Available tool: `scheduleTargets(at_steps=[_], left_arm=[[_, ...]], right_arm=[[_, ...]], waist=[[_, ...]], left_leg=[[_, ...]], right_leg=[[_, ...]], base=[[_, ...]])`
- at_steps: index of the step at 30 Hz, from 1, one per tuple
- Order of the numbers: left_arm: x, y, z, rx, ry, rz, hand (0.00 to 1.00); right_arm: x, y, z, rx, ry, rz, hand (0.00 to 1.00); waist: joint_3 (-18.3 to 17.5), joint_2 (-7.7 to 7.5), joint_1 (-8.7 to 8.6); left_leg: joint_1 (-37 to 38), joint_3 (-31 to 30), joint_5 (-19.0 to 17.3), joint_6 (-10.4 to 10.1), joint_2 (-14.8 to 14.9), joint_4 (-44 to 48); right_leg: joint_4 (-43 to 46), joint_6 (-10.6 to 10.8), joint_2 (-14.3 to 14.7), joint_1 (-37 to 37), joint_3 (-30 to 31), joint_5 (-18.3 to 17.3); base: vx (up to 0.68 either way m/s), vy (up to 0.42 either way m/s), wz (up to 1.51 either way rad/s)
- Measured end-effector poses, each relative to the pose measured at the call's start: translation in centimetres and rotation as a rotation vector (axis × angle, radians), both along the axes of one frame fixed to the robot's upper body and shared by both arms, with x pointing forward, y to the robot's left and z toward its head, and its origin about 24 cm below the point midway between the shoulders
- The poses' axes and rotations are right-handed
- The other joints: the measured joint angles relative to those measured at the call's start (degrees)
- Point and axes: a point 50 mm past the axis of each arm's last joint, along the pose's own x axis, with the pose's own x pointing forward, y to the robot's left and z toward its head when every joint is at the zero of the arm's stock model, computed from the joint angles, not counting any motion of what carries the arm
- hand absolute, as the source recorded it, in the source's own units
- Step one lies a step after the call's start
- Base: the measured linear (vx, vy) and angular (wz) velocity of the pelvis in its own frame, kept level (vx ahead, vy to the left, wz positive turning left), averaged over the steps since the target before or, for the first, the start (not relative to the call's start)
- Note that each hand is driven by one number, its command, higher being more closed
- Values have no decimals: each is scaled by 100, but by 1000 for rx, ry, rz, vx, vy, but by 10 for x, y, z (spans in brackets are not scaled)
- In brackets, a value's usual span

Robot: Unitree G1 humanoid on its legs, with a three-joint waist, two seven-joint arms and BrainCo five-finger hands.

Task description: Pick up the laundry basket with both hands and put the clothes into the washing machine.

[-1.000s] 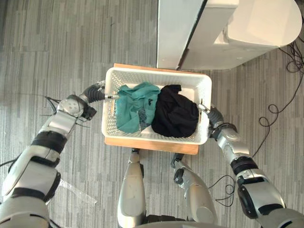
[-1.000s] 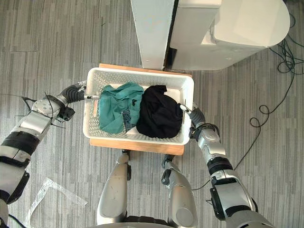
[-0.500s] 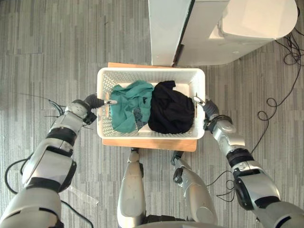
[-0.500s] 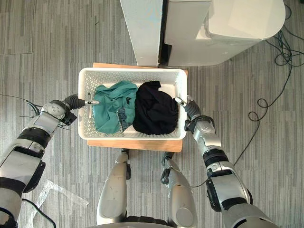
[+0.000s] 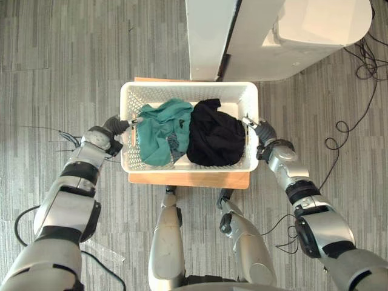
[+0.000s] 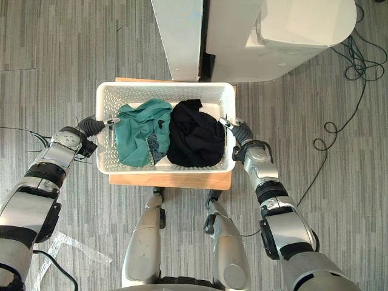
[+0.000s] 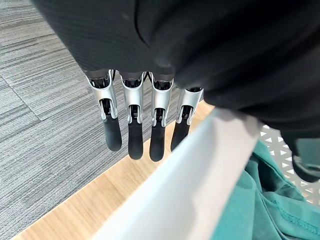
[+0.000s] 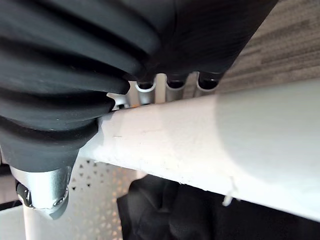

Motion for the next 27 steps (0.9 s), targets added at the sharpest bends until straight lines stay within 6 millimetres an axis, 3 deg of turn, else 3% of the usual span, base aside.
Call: scheduleTargets(at_steps=[6,13,16,20,21,25,27], left_arm=[[-2,-15,8,106,-100,-30,100],[-27,-27,0,266,-180,-91,100],[-36,-35,0,238,-251,-75,100],[-67,-45,9,-48,-504,53,100],[-87,-50,1,-279,-593,127,100],[-120,-62,-12,-547,-644,139,100],[-126,-68,-17,-652,-642,142,100]], right_arm=[[0,-5,9,-46,-38,-56,100],[-16,-17,6,-140,-68,-104,100],[-25,-22,1,-151,-73,-126,100],[-43,-18,-6,-61,-103,-156,100],[-53,-10,-14,1,-100,-145,100],[-66,-14,-4,82,-175,-166,100],[-74,-19,1,103,-218,-188,100]], waist=[[-13,-35,-3],[-11,-35,31],[-11,-35,53],[-5,-24,89],[-6,-26,102],[-69,37,132],[-96,56,109]], left_leg=[[-38,-73,39,39,-57,-10],[-11,-204,46,45,-98,7],[119,-238,46,45,-124,7],[515,-226,-18,36,-132,-1],[872,-222,-100,25,-132,-3],[1151,-288,-193,25,-146,-36],[1216,-421,-184,31,-182,-129]], right_leg=[[-20,-2,-37,1,-27,41],[-68,-15,-38,93,-15,62],[-87,-4,-50,242,1,50],[121,23,-93,517,44,-149],[360,31,-134,764,56,-356],[718,57,-206,929,-39,-657],[1049,53,-296,910,-184,-883]], base=[[-10,-6,4],[37,-7,4],[23,-2,4],[7,-5,1],[31,-20,4],[-1,-28,17],[-24,-62,48]])
